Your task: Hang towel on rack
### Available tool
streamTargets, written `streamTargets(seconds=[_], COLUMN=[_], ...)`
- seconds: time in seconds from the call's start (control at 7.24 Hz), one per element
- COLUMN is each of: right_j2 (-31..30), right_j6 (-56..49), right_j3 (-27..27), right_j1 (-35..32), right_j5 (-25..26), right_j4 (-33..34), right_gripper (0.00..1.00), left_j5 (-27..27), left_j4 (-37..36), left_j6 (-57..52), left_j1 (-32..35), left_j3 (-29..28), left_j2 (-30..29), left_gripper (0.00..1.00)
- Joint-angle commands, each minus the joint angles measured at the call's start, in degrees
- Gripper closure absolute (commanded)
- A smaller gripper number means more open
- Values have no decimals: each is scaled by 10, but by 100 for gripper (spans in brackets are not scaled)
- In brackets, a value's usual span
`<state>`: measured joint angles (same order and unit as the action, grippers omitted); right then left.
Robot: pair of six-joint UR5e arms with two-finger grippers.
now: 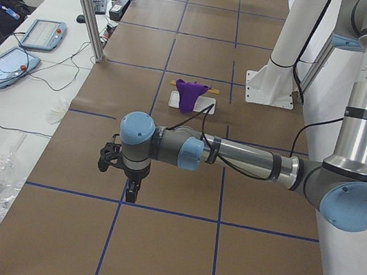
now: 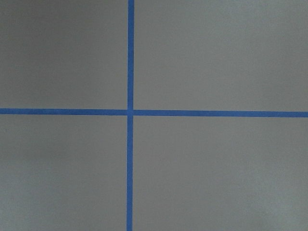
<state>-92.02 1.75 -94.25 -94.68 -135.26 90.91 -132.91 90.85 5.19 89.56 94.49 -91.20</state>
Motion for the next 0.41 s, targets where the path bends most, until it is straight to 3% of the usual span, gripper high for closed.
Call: streamTargets(seconds=[0.0, 0.28], right_j2=[0, 0], right_j6=[-2, -3], right_j3=[0, 1], right_j1=[0, 0], right_j5=[1, 0], right_j4=[0, 1], right_gripper=[0, 0], left_j5=[0, 0], left_j4=[0, 0], left_j6=[0, -1], left_j1=[0, 0], left_j3=[0, 0], left_j2=[0, 0], left_gripper=[0, 0])
